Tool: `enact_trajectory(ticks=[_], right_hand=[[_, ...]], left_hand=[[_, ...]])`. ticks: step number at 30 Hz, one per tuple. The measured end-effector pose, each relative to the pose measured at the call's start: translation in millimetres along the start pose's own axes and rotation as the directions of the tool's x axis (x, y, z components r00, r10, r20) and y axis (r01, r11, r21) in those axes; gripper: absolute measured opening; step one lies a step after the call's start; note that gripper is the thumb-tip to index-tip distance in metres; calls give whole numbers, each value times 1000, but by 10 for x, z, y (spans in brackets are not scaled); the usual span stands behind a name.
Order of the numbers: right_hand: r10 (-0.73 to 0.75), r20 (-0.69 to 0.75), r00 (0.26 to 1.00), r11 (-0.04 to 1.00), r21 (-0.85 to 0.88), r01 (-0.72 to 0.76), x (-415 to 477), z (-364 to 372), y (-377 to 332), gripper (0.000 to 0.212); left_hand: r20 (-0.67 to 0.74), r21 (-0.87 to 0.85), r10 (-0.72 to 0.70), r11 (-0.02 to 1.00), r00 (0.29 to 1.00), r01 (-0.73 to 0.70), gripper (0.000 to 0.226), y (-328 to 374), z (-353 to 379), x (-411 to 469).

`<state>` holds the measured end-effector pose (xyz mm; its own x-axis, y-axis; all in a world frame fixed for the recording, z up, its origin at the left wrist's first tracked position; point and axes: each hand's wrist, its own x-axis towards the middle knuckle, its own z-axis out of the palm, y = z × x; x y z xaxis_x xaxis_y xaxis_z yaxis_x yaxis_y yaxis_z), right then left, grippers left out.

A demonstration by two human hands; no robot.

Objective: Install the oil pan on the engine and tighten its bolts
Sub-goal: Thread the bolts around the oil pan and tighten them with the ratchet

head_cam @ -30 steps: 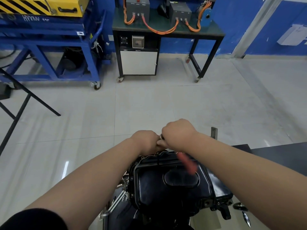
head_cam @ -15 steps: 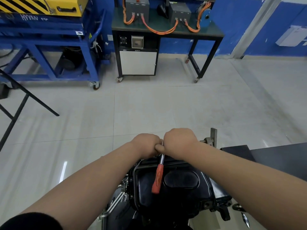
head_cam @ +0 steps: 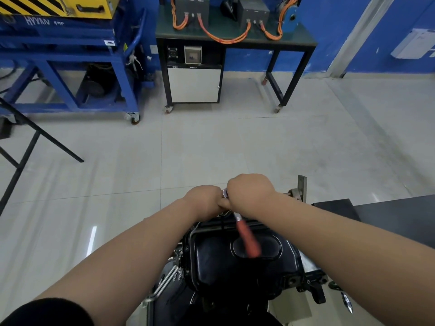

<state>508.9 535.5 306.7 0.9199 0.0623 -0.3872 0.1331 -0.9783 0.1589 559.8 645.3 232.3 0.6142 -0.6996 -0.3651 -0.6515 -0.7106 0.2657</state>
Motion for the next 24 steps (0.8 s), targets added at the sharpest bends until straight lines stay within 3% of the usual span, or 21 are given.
enact_trajectory(ticks=[3,5,9,13,17,20,22,24], right_hand=[[-310,-87,947,937,-197,289,10,-46,117,17],[-383,-108,917,905,-241,350,22,-52,188,23],[-218,-136,966,963,-190,191,-24,47,104,32],[-131,-115,985,988,-96,120,-64,57,69,28],[48,-100,994,997,66,-42,-112,40,26,19],[164,-79,983,971,189,-147,-136,113,-59,15],[202,-74,977,953,245,-178,-137,147,-80,18],[224,-63,973,937,289,-197,-140,176,-81,19]], left_hand=[[-68,137,86,988,994,-76,41,22,59,-17],[-89,193,124,976,988,-105,41,54,57,-16],[-13,124,23,992,1000,-21,27,78,10,-14],[28,132,15,991,999,-19,21,101,17,-31],[46,-53,4,999,999,-1,27,58,20,-50],[13,-320,-72,945,997,72,23,-46,87,-137],[36,-534,-183,828,982,174,18,-88,128,-203],[130,-789,-279,552,951,270,16,-75,158,-267]])
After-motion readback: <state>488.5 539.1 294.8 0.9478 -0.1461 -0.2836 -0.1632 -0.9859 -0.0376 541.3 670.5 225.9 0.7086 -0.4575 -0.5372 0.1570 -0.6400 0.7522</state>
